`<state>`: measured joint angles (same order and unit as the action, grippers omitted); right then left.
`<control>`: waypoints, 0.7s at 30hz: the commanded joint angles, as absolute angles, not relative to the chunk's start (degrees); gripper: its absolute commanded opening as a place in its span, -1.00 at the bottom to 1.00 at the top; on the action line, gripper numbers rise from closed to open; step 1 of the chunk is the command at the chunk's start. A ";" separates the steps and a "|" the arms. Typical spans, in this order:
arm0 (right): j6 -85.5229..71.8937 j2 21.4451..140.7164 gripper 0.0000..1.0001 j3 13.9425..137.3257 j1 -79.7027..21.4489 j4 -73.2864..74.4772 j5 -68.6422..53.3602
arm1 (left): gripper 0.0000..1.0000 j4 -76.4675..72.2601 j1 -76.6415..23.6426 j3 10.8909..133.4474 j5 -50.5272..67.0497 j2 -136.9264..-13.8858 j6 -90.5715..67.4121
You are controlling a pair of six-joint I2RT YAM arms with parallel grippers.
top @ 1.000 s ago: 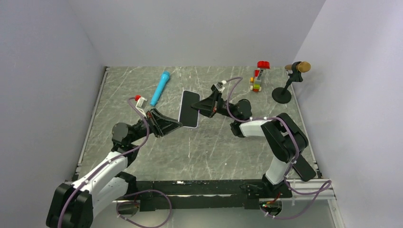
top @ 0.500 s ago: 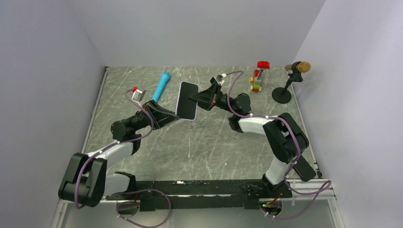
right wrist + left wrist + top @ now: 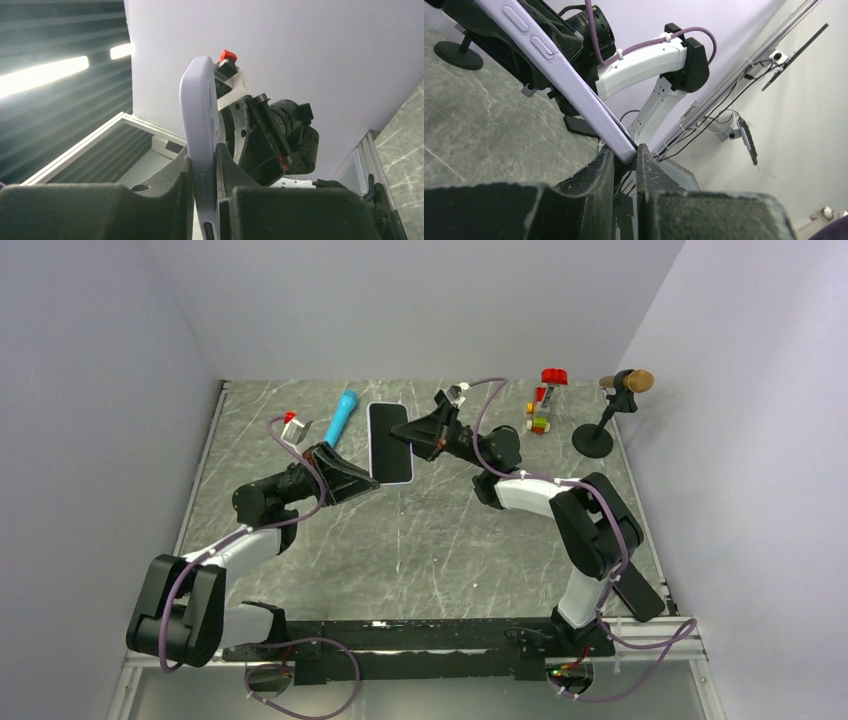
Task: Take the phone out of the phone case
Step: Remove the phone case from the phone.
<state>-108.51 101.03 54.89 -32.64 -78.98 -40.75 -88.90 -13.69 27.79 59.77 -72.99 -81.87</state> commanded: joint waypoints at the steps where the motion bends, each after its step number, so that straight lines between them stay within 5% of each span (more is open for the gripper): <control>1: -123.43 97.99 -1.00 59.56 -38.17 -98.41 -40.98 | -1.00 -84.05 -13.10 27.69 64.54 -73.75 -71.02; 9: -123.14 95.76 -1.00 57.19 -38.47 -98.36 -41.52 | -1.00 -51.58 -12.47 31.96 62.20 -66.47 -48.96; 15: -122.08 95.09 -1.00 57.21 -38.58 -98.31 -41.34 | -1.00 -39.24 -11.95 34.38 56.40 -65.60 -47.20; 20: -118.58 95.19 -1.00 56.53 -38.43 -98.30 -41.99 | -0.98 -13.64 -12.04 35.45 42.65 -57.88 -40.84; 21: -117.82 95.29 -1.00 55.96 -38.38 -98.24 -42.20 | -0.84 -11.33 -12.04 34.39 39.83 -55.34 -40.26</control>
